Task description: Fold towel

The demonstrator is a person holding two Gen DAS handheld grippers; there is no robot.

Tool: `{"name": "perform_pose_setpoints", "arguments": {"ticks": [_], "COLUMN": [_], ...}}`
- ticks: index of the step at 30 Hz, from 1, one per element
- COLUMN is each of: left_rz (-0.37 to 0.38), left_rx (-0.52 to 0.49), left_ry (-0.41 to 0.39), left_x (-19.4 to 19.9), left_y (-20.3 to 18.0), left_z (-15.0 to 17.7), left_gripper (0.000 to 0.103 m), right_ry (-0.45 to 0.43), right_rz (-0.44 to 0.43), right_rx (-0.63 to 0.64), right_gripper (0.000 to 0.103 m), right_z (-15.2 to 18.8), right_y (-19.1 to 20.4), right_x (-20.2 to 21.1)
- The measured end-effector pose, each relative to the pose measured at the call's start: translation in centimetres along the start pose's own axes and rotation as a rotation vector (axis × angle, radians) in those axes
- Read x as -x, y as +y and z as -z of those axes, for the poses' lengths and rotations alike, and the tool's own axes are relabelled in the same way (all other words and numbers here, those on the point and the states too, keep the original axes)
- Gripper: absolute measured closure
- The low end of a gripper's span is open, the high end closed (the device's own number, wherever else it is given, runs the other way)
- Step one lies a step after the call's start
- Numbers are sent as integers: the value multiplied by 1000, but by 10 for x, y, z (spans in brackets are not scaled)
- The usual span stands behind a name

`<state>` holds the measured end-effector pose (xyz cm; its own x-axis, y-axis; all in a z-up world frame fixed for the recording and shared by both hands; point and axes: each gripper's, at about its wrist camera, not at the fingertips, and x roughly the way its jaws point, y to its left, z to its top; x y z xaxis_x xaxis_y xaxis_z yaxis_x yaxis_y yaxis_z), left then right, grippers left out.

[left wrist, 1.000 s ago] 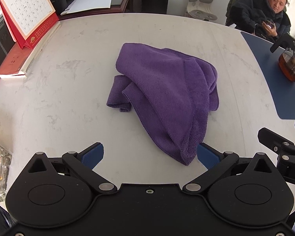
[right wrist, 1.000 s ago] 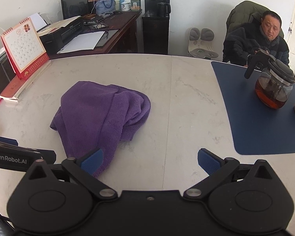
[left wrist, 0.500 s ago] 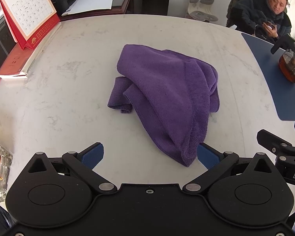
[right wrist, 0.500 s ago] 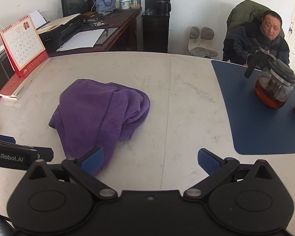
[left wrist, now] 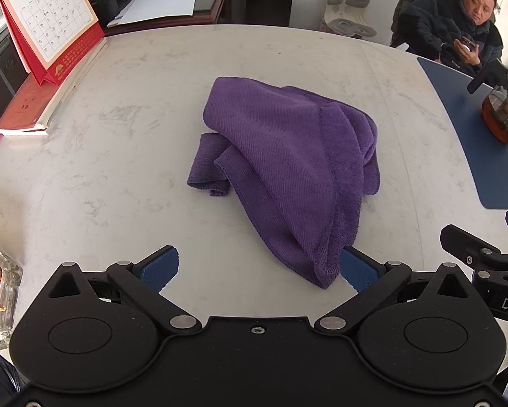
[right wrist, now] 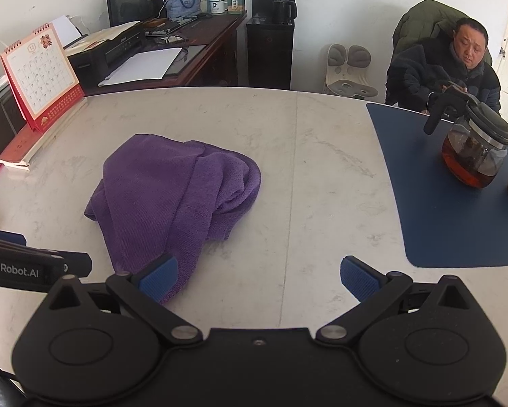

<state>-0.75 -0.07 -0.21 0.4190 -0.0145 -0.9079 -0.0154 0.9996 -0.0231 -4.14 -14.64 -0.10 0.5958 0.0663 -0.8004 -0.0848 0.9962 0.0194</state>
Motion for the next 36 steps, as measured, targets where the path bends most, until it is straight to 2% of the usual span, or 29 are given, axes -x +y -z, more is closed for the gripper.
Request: {"name": "perform_pose_setpoints", "arguments": {"ticks": [36], "left_rz": [-3], "left_rx": [2], "left_ry": [4], "left_x": [0], "left_y": [2], "left_z": [2], "left_gripper": [0], "right_ry": [13], "right_rz": [-1], "right_rx": [4], "right_gripper": [0], "right_z": [2], "right_y": [0], "right_x": [-1]}}
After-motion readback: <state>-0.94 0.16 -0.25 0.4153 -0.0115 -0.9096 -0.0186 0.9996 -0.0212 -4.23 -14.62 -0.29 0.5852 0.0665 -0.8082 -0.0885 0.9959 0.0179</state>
